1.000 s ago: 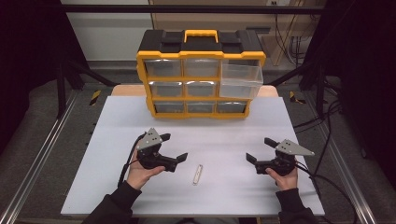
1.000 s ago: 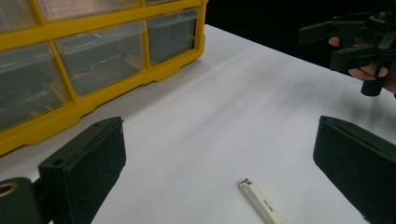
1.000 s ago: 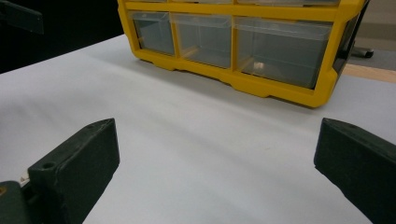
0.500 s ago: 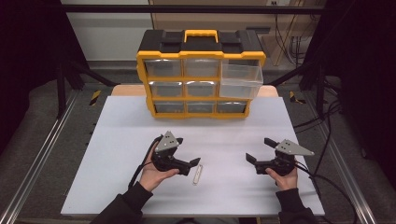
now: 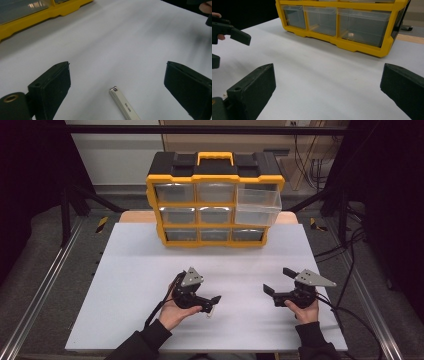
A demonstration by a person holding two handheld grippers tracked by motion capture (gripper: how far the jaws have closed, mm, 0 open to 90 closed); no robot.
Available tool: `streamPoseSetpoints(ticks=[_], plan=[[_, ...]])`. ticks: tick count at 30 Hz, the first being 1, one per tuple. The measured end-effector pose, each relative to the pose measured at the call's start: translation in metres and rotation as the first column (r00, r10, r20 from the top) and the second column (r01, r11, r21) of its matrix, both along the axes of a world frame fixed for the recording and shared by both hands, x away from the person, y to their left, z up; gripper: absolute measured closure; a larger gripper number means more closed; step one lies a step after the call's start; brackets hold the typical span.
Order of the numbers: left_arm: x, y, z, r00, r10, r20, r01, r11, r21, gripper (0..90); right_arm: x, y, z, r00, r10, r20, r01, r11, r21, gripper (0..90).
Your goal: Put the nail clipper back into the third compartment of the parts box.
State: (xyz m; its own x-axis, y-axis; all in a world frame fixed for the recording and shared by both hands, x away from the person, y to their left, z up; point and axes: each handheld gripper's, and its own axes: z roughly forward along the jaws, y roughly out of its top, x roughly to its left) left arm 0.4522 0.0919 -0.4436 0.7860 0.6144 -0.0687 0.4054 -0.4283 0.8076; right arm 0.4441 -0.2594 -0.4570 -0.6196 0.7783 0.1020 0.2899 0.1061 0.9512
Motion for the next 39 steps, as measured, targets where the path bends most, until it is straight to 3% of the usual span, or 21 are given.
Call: streamPoseSetpoints(ticks=[6,15,18,30,39], plan=[[-0.002,-0.005,-0.013,0.9986,0.039,-0.036,-0.037,0.9975,0.061,13.3,0.0,0.0,0.0,1.0,-0.002,-0.002,0.002,1.0,0.002,0.7],[-0.007,-0.011,-0.024,0.9961,0.061,-0.064,-0.054,0.993,0.105,24.8,0.0,0.0,0.0,1.0,0.0,0.0,0.0,1.0,0.001,0.7],[-0.008,-0.015,-0.03,0.9932,0.074,-0.09,-0.062,0.9901,0.125,29.5,0.0,0.0,0.0,1.0,0.0,0.0,0.0,1.0,0.0,0.7],[-0.011,-0.02,-0.034,0.9883,0.094,-0.121,-0.074,0.9851,0.155,50.0,0.0,0.0,0.0,1.0,-0.003,-0.003,0.003,1.0,0.001,0.7],[-0.014,-0.023,-0.034,0.9872,0.109,-0.117,-0.087,0.9795,0.182,62.2,0.0,-0.001,0.001,1.0,-0.005,-0.005,0.005,1.0,0.002,0.7]])
